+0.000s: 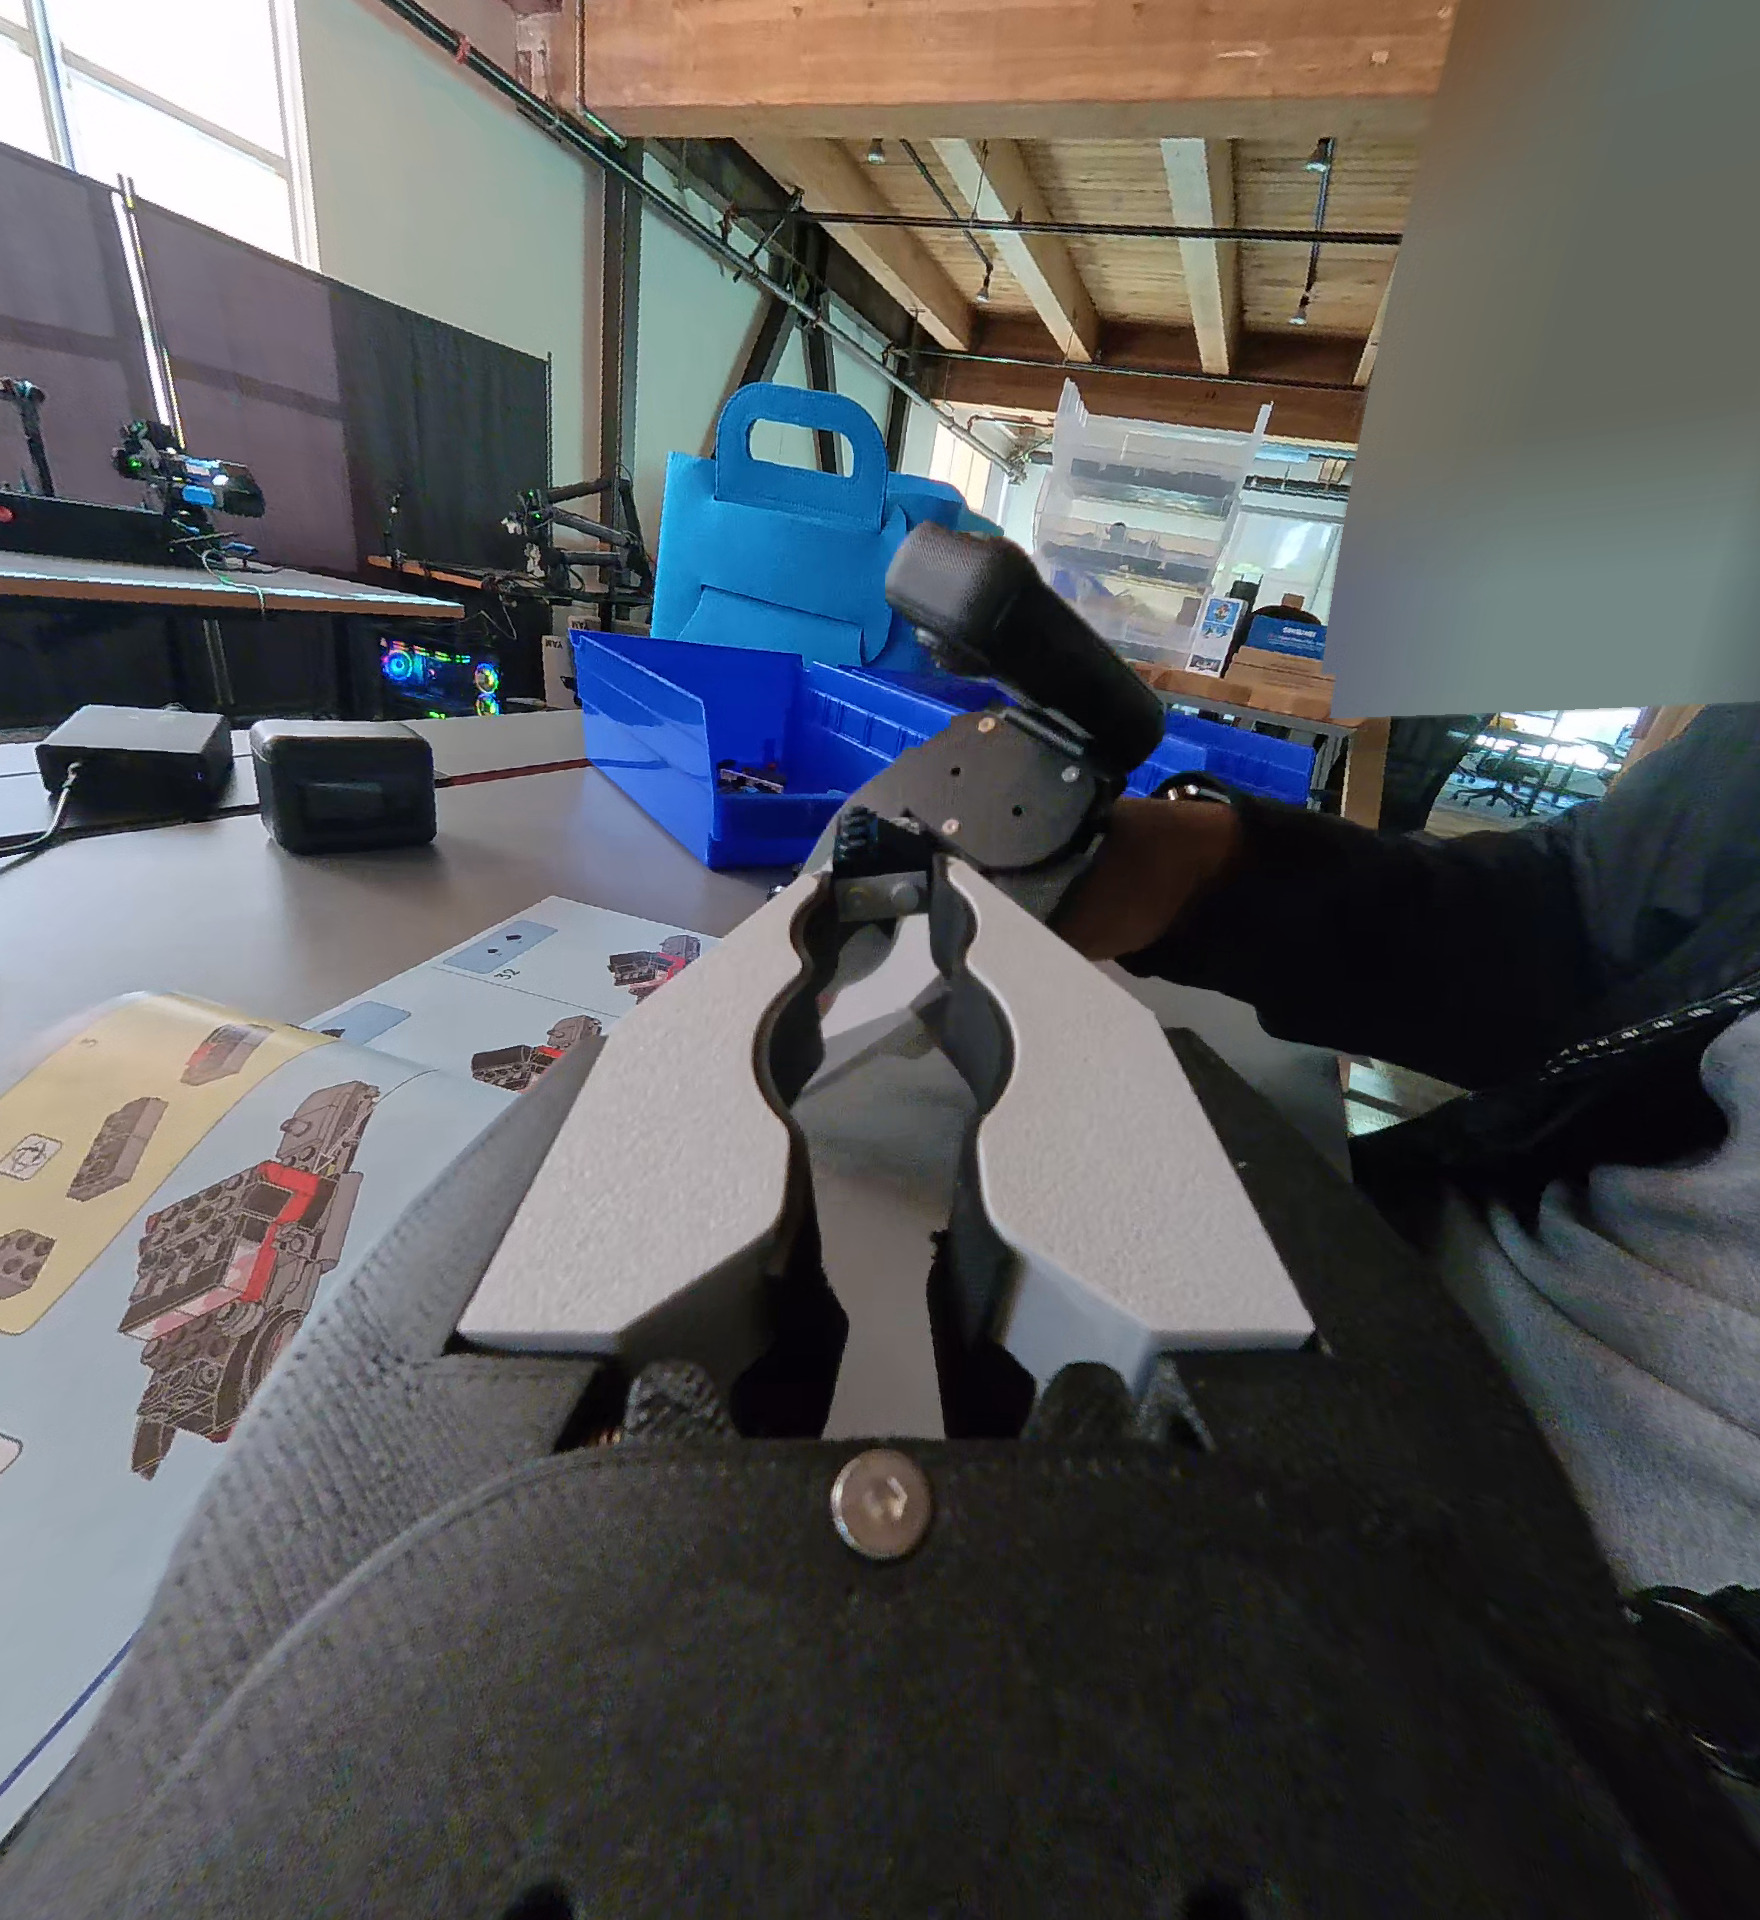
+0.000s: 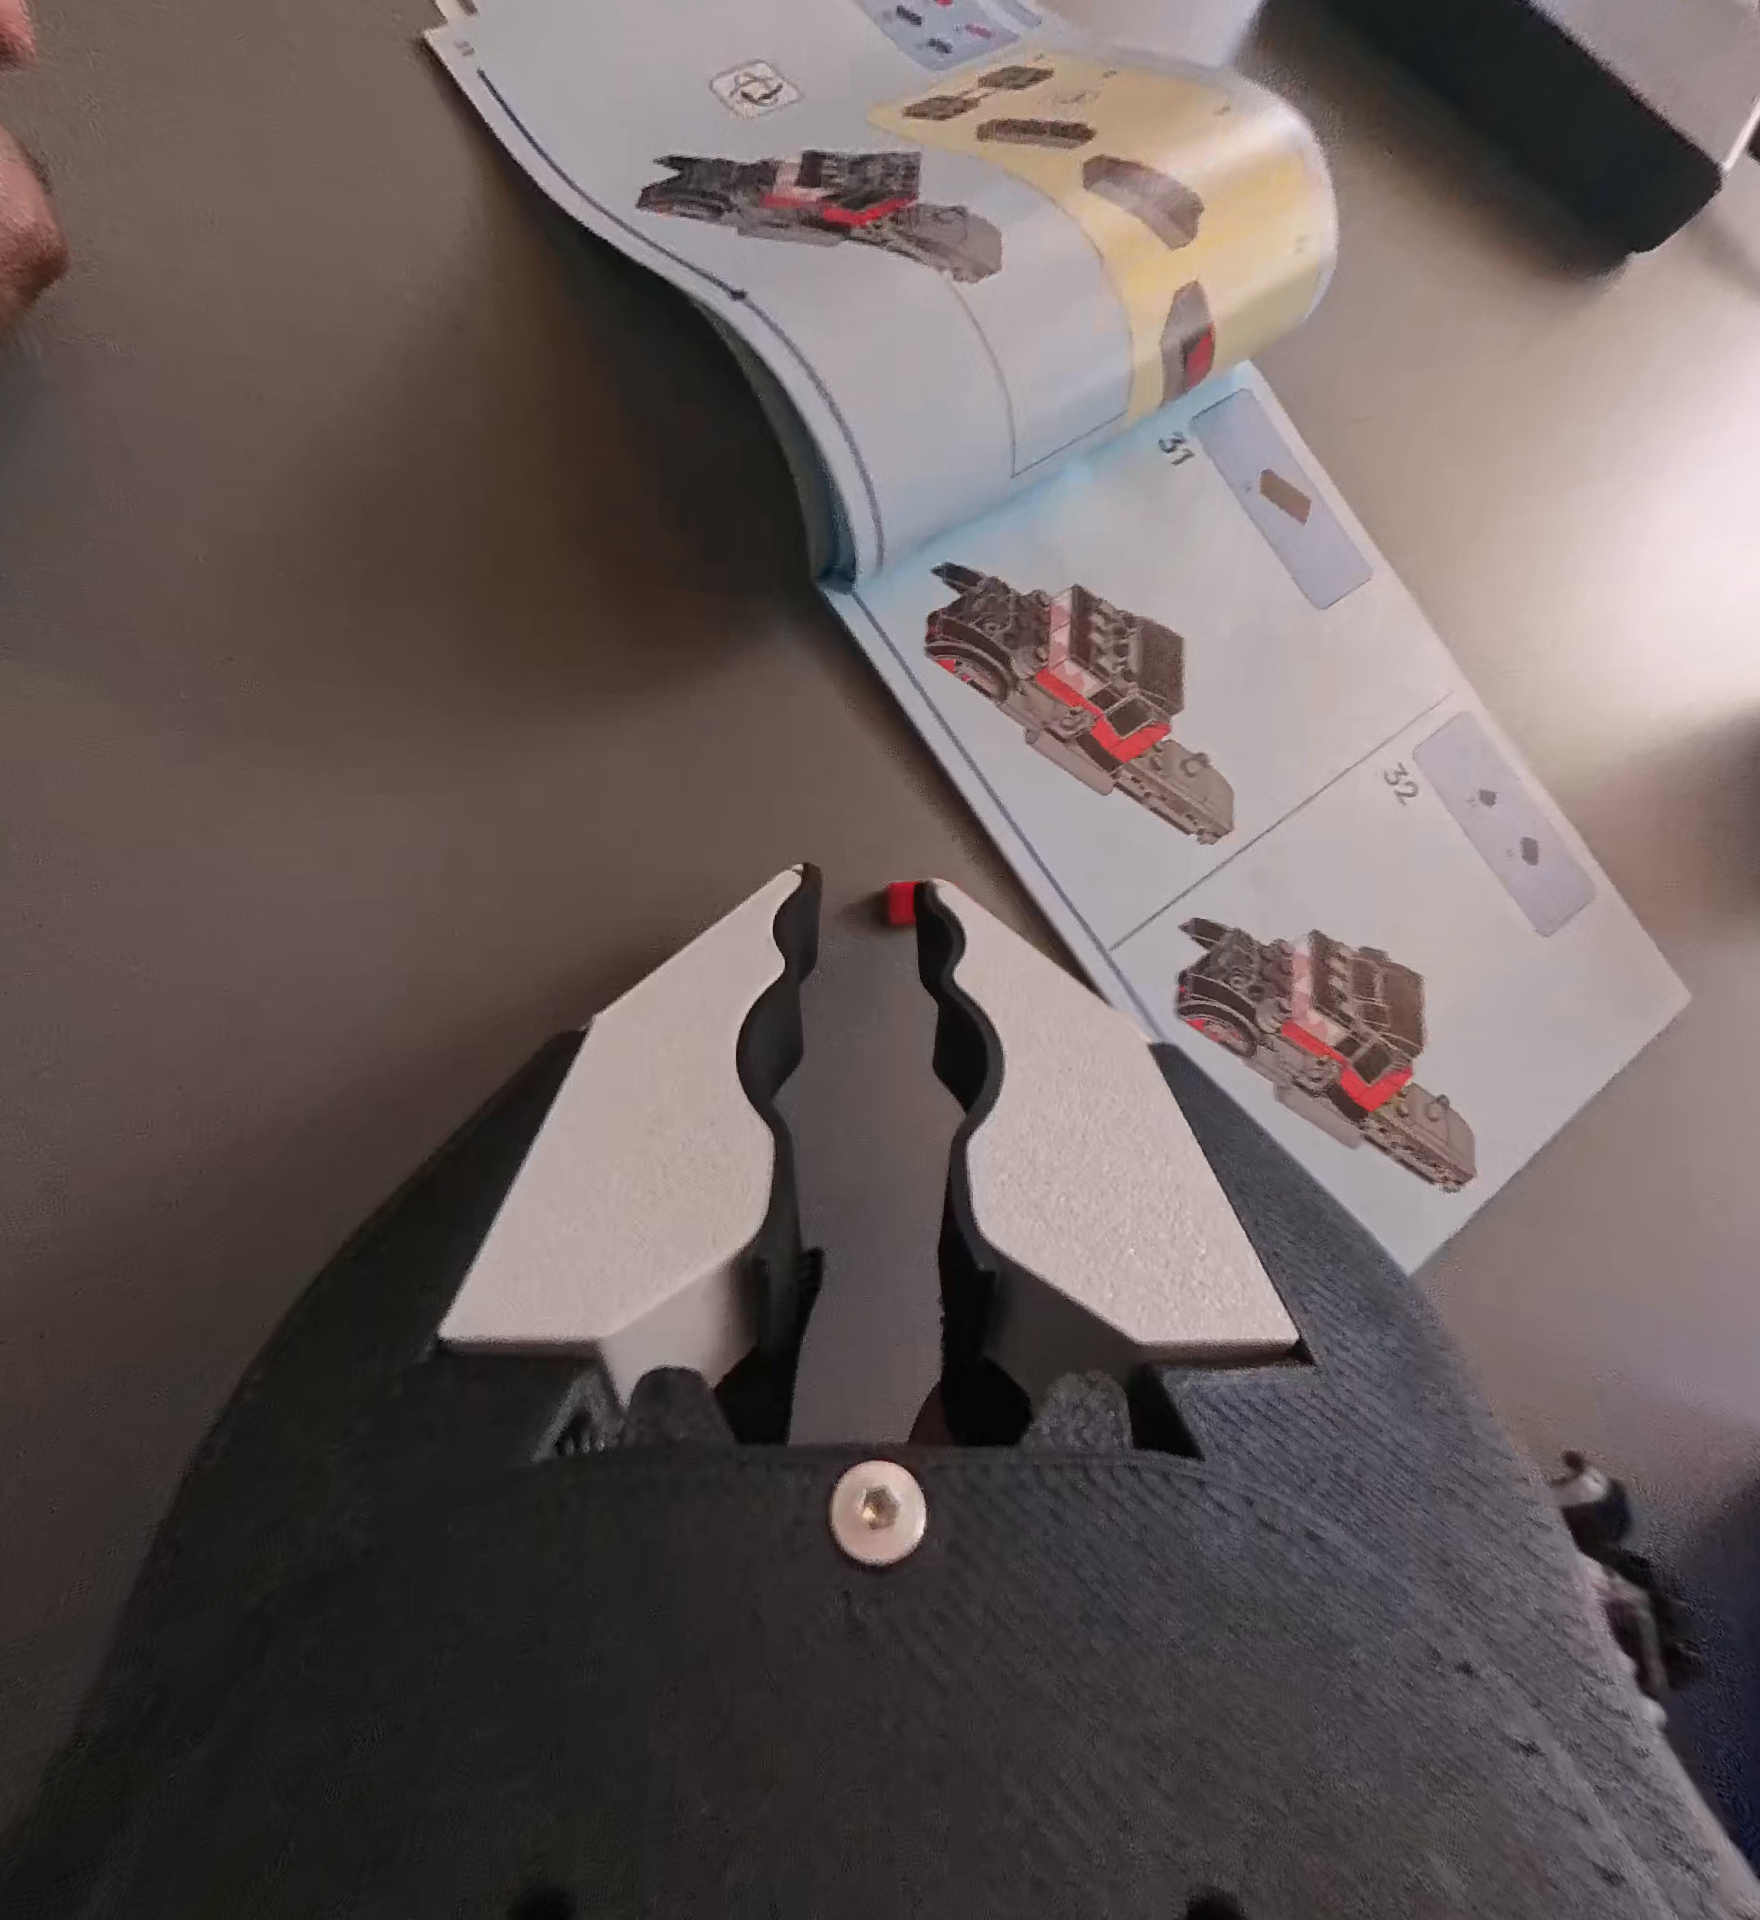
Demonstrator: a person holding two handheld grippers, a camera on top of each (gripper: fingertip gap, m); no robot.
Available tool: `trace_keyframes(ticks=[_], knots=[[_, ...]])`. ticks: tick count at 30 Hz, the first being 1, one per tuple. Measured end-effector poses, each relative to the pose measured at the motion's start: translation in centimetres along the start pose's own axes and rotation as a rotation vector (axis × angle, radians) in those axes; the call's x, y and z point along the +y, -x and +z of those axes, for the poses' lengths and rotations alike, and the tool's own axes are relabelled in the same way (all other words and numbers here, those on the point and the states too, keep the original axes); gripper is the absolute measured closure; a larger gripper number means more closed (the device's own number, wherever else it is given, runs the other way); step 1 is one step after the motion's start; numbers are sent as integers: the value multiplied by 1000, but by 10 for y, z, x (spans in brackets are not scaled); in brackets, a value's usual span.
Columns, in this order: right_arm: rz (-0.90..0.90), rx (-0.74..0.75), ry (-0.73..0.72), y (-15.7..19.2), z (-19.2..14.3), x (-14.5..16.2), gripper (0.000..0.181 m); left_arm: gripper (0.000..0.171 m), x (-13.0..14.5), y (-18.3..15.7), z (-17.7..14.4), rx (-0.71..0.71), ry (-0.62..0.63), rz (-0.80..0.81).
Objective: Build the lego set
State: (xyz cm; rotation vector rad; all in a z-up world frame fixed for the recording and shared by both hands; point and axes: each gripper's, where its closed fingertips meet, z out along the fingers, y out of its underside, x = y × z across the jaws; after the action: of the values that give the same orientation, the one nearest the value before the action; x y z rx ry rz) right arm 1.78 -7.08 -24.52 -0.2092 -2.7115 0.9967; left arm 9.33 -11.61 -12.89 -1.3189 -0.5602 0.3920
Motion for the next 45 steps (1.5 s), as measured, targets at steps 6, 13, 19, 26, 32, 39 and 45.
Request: trace_keyframes(ticks=[6, 13, 19, 26, 32, 39, 45], knots=[[-9, -59, 68, -15, 2, 13, 163, 154, 1, 0, 1, -5, 10, 7], [-12, -131, 69, -5, 6, 12, 157, 154, 2, 1, 2, -7, 11, 8], [-17, -171, 62, 8, 3, 10, 157, 155, 1, 0, 2, -1, 3, 4], [-13, -138, 53, -3, 1, 8, 158, 154, 0, 0, 1, 1, 1, 6], [4, -153, 65, -2, 8, 10, 155, 155, 0, 0, 1, -1, 1, 7], [-15, -174, 61, 10, 6, 9, 155, 154, 0, 0, 1, -1, 1, 6], [-71, -168, 56, 4, 2, 4, 156, 154, 0, 0, 1, -2, -3, 6]])
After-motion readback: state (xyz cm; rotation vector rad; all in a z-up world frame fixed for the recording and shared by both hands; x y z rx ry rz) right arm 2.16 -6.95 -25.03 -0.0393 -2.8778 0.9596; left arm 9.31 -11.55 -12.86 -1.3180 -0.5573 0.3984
